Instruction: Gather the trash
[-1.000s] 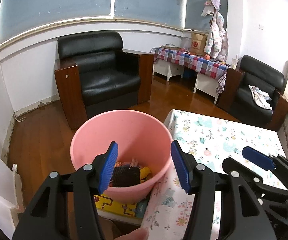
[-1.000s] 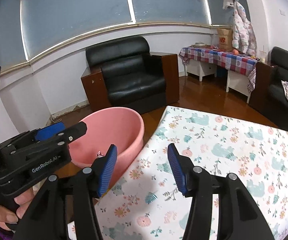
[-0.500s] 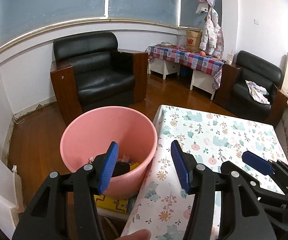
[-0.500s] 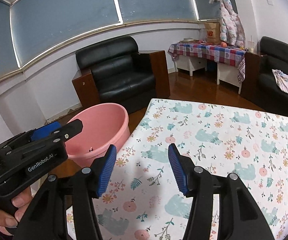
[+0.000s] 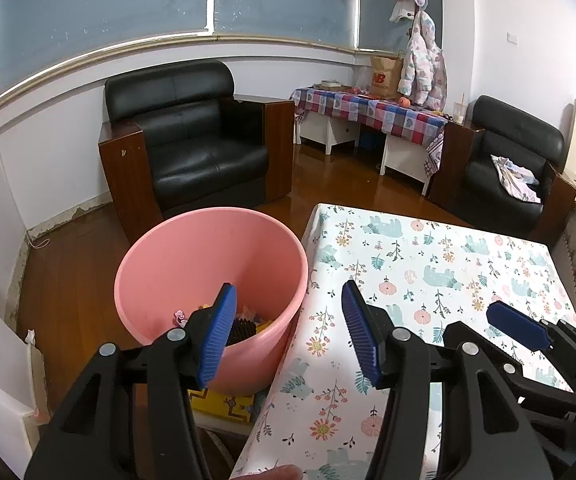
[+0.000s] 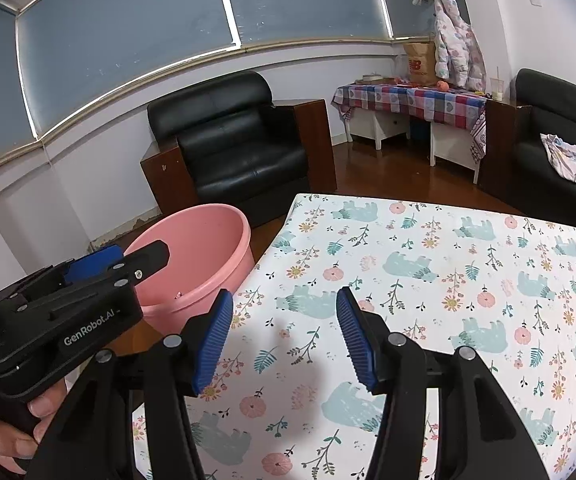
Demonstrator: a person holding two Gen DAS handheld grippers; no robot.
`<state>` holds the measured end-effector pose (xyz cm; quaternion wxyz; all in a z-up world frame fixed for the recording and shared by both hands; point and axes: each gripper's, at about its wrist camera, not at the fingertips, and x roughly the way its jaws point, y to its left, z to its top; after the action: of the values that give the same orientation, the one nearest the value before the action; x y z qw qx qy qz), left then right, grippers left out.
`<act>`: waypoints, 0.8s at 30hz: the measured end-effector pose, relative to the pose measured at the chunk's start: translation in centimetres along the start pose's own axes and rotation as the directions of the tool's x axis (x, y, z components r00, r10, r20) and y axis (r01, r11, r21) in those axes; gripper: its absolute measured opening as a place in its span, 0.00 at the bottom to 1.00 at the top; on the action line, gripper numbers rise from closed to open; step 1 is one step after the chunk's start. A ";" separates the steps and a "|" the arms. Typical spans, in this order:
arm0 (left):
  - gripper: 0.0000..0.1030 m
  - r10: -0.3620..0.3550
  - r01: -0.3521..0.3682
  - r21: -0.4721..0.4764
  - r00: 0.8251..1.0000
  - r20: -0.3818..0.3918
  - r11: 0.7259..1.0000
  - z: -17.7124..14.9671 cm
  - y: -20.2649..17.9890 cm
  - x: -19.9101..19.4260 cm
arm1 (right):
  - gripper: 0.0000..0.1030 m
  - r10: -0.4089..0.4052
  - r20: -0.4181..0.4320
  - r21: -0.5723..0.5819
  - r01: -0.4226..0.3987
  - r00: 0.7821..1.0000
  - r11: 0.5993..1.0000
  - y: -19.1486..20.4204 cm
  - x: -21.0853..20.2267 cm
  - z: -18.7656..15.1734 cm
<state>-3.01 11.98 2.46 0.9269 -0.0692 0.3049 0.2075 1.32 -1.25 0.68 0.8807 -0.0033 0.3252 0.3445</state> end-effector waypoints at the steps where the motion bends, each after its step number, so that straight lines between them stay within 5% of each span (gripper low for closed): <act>1: 0.54 0.002 -0.002 0.001 1.000 0.000 1.000 0.0 0.0 0.0 | 0.52 0.000 0.000 0.000 0.000 1.000 1.000 0.0 0.0 0.0; 24: 0.53 -0.001 0.001 0.013 1.000 -0.012 1.000 -0.5 -0.3 0.6 | 0.52 0.000 -0.003 0.001 0.000 1.000 1.000 0.1 0.1 0.0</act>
<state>-2.70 11.82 1.71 0.9257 -0.0643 0.3116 0.2045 1.30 -1.11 0.70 0.8802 -0.0036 0.3267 0.3442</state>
